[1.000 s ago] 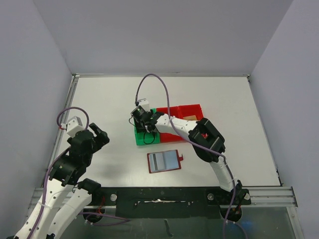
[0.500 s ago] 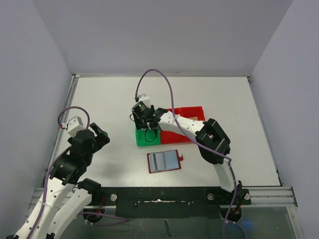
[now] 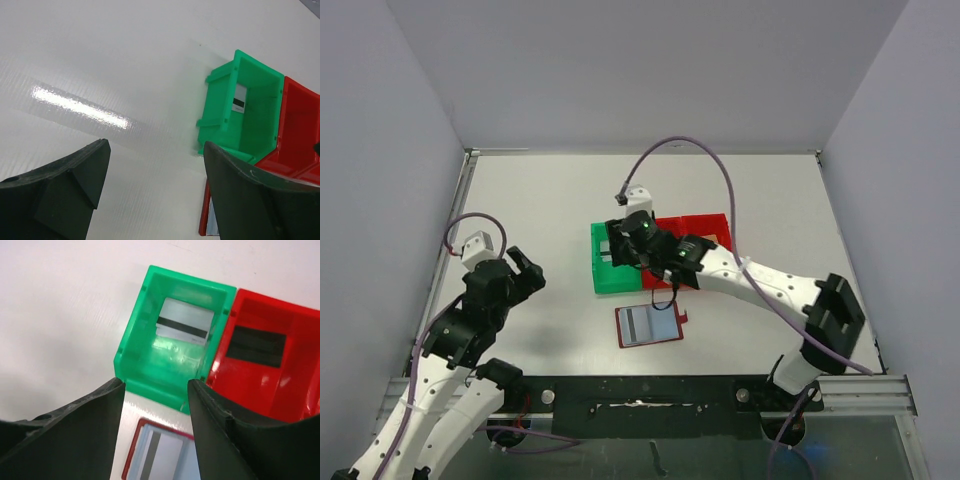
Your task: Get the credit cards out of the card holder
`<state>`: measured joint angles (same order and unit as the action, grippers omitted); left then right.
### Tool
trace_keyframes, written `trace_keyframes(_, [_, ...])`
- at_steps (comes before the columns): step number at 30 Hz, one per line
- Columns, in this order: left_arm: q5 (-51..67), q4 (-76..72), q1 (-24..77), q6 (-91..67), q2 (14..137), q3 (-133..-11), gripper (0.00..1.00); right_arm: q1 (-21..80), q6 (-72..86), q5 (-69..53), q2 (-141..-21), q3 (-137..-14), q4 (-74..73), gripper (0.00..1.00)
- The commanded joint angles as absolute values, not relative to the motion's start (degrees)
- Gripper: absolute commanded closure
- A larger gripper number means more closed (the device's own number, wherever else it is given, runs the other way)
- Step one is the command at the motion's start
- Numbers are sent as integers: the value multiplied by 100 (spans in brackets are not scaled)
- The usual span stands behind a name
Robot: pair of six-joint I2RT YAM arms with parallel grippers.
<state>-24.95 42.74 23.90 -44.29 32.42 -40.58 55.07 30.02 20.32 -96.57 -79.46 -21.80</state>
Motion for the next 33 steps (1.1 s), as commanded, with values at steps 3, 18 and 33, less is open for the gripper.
trace_keyframes(3, [-1668, 3498, 2382, -4322, 3270, -3858, 25, 5532, 3698, 1790, -7857, -6006, -1285, 40])
trace_keyframes(18, [962, 1597, 2735, -5251, 3915, -2619, 37, 5417, 5874, 108, -6614, -2971, 557, 51])
trace_keyframes(33, [-326, 460, 4880, -6163, 5350, -2529, 50, 4790, 5908, -1301, -7695, -2844, 1401, 67])
